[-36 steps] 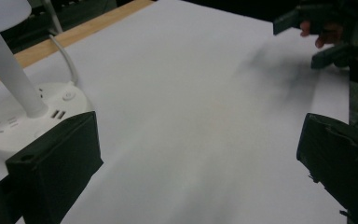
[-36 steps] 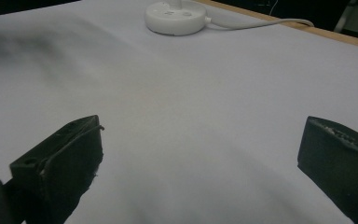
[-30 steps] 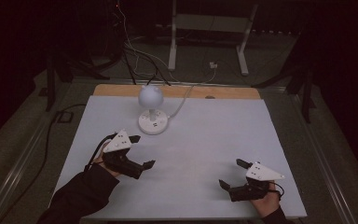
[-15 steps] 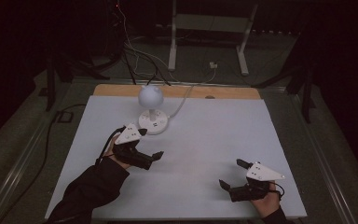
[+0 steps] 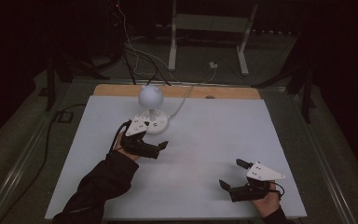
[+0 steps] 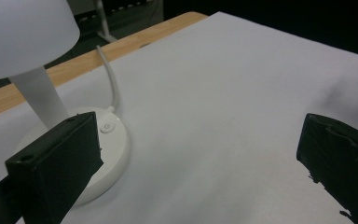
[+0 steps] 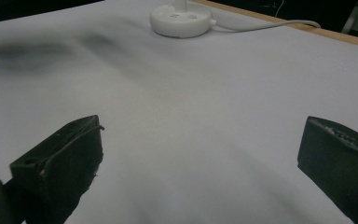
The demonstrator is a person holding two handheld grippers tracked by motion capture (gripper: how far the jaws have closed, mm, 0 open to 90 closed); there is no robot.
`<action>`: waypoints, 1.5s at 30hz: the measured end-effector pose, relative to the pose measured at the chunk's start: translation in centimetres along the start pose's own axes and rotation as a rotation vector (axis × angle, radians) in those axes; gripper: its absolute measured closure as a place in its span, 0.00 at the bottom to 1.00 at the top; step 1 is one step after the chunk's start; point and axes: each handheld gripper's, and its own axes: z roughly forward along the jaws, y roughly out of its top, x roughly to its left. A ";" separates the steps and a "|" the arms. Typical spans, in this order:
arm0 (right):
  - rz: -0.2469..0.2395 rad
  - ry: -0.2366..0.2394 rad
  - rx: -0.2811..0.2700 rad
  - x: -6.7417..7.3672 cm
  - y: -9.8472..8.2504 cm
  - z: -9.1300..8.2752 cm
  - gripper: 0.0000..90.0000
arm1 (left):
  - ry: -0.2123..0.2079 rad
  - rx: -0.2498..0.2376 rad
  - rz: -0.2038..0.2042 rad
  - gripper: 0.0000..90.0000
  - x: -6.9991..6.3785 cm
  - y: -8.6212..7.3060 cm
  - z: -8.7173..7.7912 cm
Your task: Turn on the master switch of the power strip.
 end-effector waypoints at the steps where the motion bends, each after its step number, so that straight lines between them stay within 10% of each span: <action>1: 0.000 0.001 0.000 0.0 0.0 0.0 0.00 | 0.010 0.007 0.005 0.00 -0.1 0.0 0.3; 16: 0.006 0.010 -0.012 0.0 0.1 -0.1 0.00 | 0.112 -0.024 -0.062 0.00 0.1 0.2 3.2; 31: 0.010 0.021 -0.021 0.0 0.2 -0.2 0.00 | 0.164 0.017 -0.047 0.00 0.7 0.1 5.4; 45: 0.016 0.024 -0.025 -0.1 0.2 -0.3 0.00 | 0.214 0.029 -0.033 0.24 1.0 0.1 6.6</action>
